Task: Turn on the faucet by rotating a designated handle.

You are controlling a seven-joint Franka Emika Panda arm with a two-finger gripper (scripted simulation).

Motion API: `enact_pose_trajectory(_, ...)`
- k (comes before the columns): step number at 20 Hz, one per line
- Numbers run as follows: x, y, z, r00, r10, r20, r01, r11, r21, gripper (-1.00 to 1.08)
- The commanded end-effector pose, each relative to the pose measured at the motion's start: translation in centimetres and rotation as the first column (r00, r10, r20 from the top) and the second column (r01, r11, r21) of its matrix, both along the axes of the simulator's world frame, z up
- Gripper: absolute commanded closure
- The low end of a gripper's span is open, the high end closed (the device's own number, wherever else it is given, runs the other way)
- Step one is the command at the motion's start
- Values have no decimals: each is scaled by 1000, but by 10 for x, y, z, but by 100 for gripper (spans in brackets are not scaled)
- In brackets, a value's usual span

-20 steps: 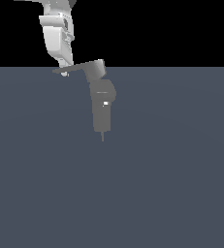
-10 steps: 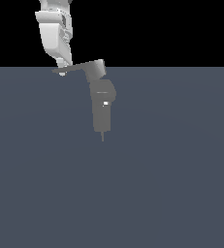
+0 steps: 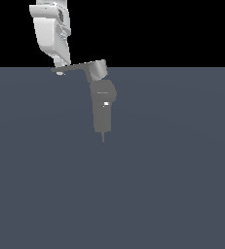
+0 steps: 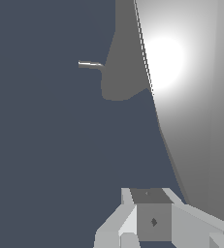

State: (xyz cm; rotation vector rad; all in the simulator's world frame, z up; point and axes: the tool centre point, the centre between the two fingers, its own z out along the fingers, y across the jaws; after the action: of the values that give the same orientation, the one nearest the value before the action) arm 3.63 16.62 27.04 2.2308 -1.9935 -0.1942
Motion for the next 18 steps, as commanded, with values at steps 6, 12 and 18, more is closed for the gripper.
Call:
enact_pose_trajectory(6, -22, -4, 5, 1000, -3, -4, 3, 1000, -3, 108)
enact_pose_trajectory(12, -39, -5, 8, 1000, -3, -4, 3, 1000, -3, 108)
enact_pose_trajectory(18, -57, -6, 12, 1000, -3, -4, 3, 1000, -3, 108)
